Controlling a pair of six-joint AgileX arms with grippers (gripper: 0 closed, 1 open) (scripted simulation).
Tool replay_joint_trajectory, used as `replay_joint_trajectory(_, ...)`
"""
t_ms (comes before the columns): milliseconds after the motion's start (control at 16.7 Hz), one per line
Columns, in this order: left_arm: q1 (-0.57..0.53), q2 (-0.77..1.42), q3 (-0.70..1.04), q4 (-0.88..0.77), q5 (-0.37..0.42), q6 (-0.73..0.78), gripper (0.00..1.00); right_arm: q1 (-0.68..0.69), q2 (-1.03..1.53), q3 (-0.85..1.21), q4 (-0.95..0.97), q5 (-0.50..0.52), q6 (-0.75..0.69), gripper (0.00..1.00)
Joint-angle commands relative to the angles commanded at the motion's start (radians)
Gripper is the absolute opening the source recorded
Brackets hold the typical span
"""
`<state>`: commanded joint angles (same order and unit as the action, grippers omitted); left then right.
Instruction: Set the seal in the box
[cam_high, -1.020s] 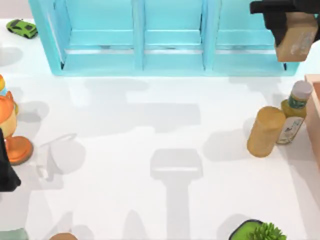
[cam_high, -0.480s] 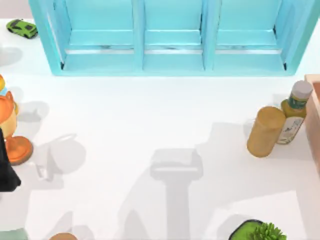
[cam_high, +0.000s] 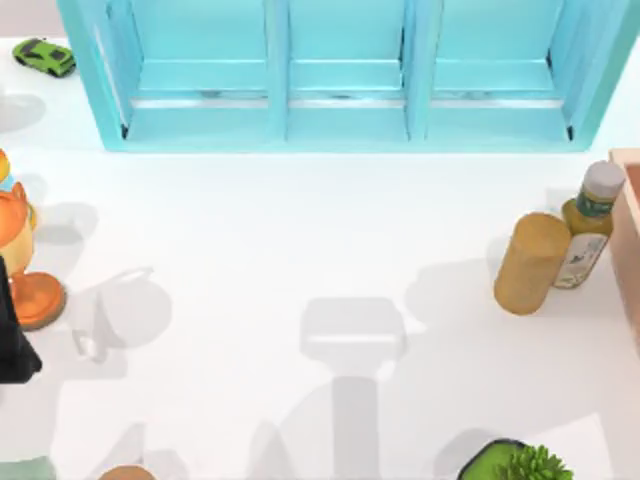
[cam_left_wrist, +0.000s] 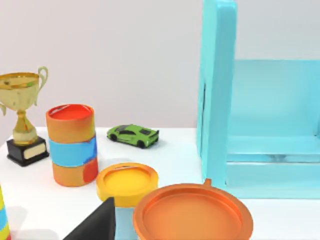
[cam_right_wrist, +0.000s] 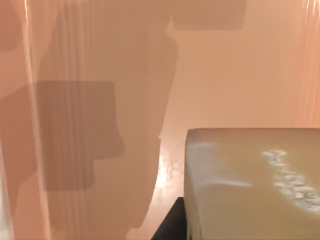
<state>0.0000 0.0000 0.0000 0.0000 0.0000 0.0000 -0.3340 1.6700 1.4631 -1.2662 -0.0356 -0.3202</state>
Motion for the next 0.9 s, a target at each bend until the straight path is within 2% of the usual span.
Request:
replay_joint_trajectory(240, 0.0, 0.0, 0.0, 0.0, 0.0, 0.0, 1.0, 0.005, 0.007, -0.013, 0.014, 0.001, 0.003, 0.0)
replay_joint_trajectory(660, 0.0, 0.0, 0.0, 0.0, 0.0, 0.0, 1.0, 0.009, 0.038, -0.192, 0.233, 0.001, 0.01, 0.0)
replay_joint_trajectory(900, 0.0, 0.0, 0.0, 0.0, 0.0, 0.0, 1.0, 0.01, 0.041, -0.211, 0.253, 0.001, 0.01, 0.0)
